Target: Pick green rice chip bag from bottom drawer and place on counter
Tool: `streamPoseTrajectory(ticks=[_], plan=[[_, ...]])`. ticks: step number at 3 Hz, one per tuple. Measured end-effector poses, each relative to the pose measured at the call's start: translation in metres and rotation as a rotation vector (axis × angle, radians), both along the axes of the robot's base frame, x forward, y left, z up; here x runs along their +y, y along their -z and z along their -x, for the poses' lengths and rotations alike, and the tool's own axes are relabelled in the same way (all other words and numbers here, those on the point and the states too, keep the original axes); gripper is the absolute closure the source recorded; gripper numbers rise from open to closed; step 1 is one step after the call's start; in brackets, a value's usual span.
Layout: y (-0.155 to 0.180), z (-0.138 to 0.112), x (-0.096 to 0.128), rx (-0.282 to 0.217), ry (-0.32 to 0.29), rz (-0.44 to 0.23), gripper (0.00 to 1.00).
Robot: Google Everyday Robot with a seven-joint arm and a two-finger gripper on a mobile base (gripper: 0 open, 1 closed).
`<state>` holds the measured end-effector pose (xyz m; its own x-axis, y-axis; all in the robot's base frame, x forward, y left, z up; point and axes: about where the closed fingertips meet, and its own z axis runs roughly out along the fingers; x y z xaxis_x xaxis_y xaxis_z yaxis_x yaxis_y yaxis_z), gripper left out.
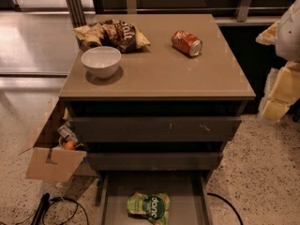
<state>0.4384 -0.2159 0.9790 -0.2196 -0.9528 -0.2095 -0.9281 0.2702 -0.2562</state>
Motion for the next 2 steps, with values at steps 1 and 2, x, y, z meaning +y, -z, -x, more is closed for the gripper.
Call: streamPoseTrajectory(ticks=[1, 2], plan=[[0.000, 0.001, 0.000, 0.000, -0.001, -0.001, 0.00], [0.023, 0.016, 0.007, 0.039, -0.029, -0.032, 0.00]])
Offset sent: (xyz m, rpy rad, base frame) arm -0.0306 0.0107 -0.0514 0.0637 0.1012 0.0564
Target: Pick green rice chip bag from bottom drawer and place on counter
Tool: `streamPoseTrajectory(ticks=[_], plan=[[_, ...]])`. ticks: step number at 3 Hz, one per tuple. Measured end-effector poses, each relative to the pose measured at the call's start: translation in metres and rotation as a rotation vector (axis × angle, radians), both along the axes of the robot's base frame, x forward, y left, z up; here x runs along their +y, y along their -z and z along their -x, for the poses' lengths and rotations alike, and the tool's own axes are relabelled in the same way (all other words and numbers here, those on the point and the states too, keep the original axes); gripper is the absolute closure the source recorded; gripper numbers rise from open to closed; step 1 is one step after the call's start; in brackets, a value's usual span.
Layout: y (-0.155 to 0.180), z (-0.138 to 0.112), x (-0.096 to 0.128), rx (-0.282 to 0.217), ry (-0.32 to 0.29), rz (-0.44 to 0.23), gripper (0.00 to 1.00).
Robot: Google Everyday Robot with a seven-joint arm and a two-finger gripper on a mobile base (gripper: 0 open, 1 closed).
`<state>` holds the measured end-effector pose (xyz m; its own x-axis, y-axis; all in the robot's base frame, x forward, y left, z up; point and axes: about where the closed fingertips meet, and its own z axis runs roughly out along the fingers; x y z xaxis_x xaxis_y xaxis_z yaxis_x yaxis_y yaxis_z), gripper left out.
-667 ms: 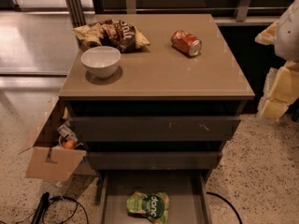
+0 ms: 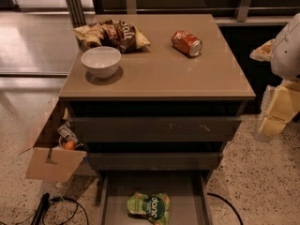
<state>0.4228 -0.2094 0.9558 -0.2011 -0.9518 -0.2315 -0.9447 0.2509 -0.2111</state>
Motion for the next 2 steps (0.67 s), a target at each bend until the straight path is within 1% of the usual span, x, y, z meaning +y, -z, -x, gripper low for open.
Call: streamPoseTrajectory(ticks=[1, 2], plan=[[0.038, 0.024, 0.017, 0.022, -0.043, -0.092, 0.00], [0.076, 0.036, 0.021, 0.011, -0.054, -0.208, 0.00]])
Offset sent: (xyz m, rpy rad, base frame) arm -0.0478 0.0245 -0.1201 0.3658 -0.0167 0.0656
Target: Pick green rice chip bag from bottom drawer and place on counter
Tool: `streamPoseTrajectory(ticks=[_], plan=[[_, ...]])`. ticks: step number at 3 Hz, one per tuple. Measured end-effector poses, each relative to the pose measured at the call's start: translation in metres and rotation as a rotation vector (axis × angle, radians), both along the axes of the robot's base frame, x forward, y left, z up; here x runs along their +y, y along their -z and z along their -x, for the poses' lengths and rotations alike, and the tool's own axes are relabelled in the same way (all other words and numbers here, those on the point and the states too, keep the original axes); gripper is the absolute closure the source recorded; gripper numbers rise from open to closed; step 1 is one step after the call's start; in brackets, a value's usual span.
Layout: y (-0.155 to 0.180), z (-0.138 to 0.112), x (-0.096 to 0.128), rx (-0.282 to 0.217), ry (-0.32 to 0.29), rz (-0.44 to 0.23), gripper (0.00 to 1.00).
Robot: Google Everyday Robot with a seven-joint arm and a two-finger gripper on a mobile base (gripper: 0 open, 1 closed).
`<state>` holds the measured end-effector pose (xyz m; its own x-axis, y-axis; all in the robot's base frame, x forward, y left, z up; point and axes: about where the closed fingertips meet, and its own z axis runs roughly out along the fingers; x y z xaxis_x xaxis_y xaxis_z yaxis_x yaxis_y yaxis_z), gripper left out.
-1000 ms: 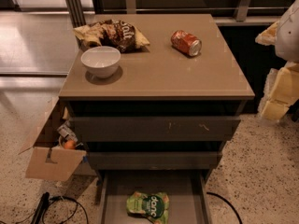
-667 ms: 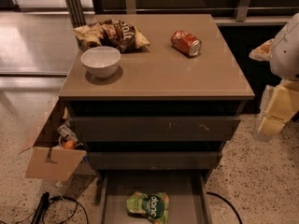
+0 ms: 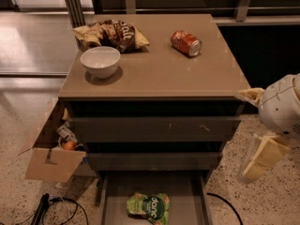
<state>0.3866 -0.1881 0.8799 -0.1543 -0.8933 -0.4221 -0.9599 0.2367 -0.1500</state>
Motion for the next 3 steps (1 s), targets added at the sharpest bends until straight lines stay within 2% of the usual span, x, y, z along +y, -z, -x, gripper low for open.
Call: streamPoseTrajectory(ticks=[1, 3], plan=[[0.037, 0.003, 0.012, -0.035, -0.025, -0.107, 0.00], [0.050, 0.000, 0.019, -0.020, -0.020, -0.128, 0.00]])
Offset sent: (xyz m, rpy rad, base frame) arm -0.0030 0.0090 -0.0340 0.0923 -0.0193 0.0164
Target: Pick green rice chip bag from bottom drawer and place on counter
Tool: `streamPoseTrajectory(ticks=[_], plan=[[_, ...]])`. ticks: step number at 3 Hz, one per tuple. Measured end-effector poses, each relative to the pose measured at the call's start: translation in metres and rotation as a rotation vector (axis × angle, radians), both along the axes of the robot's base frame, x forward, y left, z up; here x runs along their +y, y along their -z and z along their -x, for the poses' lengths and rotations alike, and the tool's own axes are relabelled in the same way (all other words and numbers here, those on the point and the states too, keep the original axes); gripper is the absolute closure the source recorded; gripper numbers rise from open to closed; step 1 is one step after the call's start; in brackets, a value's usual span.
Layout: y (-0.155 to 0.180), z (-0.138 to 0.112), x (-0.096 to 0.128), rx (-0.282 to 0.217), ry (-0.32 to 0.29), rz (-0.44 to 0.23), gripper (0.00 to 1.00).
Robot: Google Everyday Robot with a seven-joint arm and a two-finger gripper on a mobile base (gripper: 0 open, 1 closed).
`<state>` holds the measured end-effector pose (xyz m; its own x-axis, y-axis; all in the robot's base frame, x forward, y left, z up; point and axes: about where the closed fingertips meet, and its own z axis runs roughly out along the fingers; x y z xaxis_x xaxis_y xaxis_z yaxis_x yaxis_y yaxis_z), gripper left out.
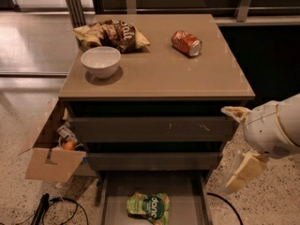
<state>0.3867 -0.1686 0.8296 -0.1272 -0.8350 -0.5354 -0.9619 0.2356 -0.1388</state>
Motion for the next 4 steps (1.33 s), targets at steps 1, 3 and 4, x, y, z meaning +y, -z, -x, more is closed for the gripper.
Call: streamPoseTrajectory(ticks=[1, 3, 4], plan=[[0.026, -0.001, 0.005, 0.014, 0.015, -0.020, 0.00], [0.120, -0.001, 0.004, 0.018, 0.056, -0.066, 0.00], [0.182, -0.006, 0.015, 0.066, 0.043, -0.093, 0.00]])
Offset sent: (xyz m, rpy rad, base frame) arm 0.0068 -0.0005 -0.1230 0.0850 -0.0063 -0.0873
